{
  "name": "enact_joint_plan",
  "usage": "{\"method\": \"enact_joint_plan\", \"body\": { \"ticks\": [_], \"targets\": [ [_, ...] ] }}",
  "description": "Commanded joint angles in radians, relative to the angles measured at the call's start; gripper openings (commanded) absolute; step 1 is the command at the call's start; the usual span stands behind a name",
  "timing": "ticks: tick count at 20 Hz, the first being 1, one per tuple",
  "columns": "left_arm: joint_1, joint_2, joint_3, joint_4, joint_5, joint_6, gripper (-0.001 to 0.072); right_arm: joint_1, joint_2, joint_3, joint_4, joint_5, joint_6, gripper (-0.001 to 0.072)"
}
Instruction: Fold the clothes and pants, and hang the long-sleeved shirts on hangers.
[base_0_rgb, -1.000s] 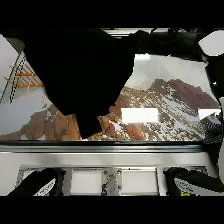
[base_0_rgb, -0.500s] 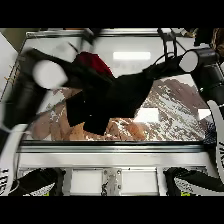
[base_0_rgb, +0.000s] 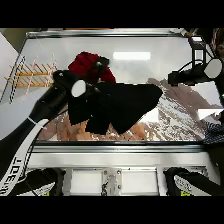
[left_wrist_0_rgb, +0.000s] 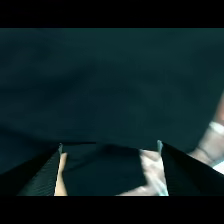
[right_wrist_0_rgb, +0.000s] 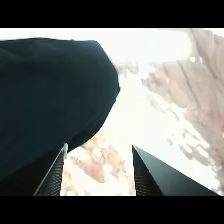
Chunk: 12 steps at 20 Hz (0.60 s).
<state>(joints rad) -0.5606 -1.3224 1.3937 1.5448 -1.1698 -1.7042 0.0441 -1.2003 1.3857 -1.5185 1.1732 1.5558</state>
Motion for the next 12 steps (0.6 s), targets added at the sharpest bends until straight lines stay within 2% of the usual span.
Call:
{"method": "enact_joint_plan", "body": {
  "ticks": [1,3,5,8,12],
  "targets": [
    [0.194,0.031,-0.127,-0.119,0.100,-0.041,0.0645,0.005,0.051,-0.126,0.163,0.006,-0.062,0.0463],
    [0.304,0.014,-0.230,-0.250,0.174,-0.019,0.0645,0.030,0.047,-0.232,0.251,-0.004,-0.068,0.0692],
    [0.395,-0.032,-0.295,-0.426,0.251,0.057,0.0645,0.059,0.027,-0.360,0.315,-0.062,-0.067,0.0698],
    [0.465,-0.117,-0.320,-0.688,0.322,0.220,0.0645,0.104,-0.021,-0.519,0.410,-0.183,-0.067,0.0697],
    [0.468,-0.217,-0.261,-0.736,0.333,0.247,0.0643,0.208,-0.120,-0.591,0.514,-0.293,-0.067,0.0696]
  ]
}}
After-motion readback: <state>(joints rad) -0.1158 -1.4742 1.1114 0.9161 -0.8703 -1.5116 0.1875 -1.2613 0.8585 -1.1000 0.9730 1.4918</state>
